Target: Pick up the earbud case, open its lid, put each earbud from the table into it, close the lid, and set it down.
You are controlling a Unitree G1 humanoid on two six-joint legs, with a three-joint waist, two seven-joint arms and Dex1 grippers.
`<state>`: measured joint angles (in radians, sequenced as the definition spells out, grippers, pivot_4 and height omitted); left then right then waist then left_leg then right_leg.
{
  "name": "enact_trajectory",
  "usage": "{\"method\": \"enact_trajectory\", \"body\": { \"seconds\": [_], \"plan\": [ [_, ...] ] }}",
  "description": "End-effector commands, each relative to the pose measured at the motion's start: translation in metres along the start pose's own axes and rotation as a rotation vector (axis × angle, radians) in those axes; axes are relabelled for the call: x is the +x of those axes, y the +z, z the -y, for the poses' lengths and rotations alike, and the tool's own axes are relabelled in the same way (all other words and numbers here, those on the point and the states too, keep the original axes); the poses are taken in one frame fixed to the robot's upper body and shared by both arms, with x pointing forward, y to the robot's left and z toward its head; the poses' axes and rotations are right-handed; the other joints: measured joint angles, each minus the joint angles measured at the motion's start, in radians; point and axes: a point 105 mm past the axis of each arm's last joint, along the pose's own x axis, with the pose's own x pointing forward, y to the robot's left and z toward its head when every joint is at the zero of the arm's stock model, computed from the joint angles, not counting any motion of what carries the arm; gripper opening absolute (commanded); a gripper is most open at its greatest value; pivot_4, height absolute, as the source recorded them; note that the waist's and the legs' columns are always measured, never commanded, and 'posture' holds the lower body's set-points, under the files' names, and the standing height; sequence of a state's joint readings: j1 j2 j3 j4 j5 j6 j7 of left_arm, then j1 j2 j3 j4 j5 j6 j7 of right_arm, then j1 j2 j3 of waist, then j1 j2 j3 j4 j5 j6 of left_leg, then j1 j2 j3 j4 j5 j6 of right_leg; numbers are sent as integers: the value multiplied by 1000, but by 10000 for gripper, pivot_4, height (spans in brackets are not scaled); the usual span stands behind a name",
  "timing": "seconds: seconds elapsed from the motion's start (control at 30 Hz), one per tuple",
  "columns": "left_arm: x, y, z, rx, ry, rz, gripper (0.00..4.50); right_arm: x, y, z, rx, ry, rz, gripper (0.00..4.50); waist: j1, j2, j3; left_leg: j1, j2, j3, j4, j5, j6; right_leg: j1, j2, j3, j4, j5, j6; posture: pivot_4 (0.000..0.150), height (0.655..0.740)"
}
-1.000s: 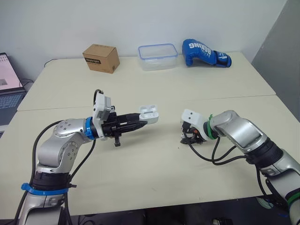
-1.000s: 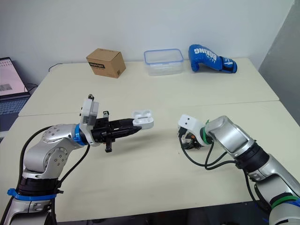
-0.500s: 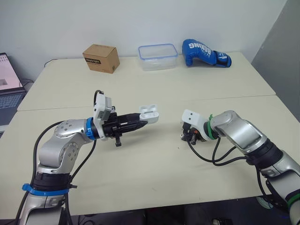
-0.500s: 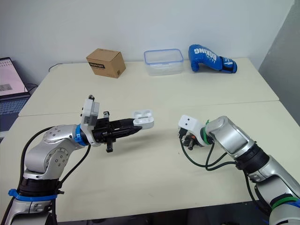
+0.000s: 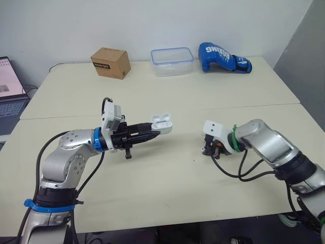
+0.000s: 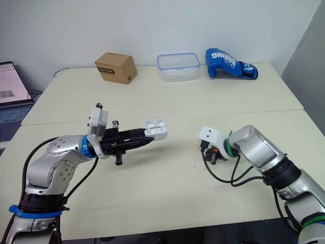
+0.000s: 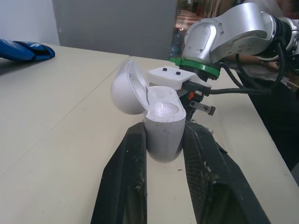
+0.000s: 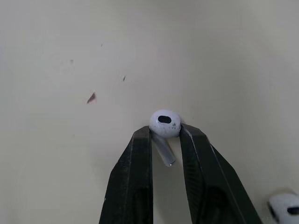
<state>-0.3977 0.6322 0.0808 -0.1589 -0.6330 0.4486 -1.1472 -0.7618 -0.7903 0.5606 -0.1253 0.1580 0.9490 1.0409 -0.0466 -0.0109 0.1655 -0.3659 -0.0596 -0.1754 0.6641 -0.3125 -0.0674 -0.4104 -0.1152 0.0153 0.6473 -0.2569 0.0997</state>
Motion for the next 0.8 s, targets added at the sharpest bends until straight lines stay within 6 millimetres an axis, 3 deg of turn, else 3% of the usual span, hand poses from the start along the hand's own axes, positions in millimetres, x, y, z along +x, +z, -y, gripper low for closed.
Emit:
{"method": "enact_trajectory", "body": {
  "seconds": [0.03,0.17,0.57,0.67,0.77,0.8],
  "plan": [
    [1,10,3,48,-19,17,7145,-13,-2,-6,-58,47,16,7332,1,0,0,0,0,0,0,0,0,0,0,0,0,0,0,1500,7307],
    [1,10,3,50,-20,17,7145,-16,-12,-11,-89,90,-2,7332,3,0,0,0,0,1,0,0,0,0,0,0,1,0,0,1500,7307],
    [1,10,3,54,-15,17,7145,-4,-20,1,-71,47,7,7332,4,0,0,1,0,1,0,0,0,1,0,0,0,0,0,1500,7307],
    [1,10,2,55,-14,15,7145,-7,-19,0,-79,61,20,14095,4,-1,0,1,0,1,0,0,0,1,0,0,0,0,0,1500,7307],
    [1,10,2,56,-15,15,7145,-8,-16,1,-121,53,56,24278,5,-1,0,1,0,0,1,0,0,1,0,0,0,0,0,1500,7307],
    [1,10,2,57,-16,15,7145,-9,-17,1,-126,51,63,24278,5,-1,0,1,0,0,1,0,0,2,0,0,0,0,0,1500,7307]
  ]
}}
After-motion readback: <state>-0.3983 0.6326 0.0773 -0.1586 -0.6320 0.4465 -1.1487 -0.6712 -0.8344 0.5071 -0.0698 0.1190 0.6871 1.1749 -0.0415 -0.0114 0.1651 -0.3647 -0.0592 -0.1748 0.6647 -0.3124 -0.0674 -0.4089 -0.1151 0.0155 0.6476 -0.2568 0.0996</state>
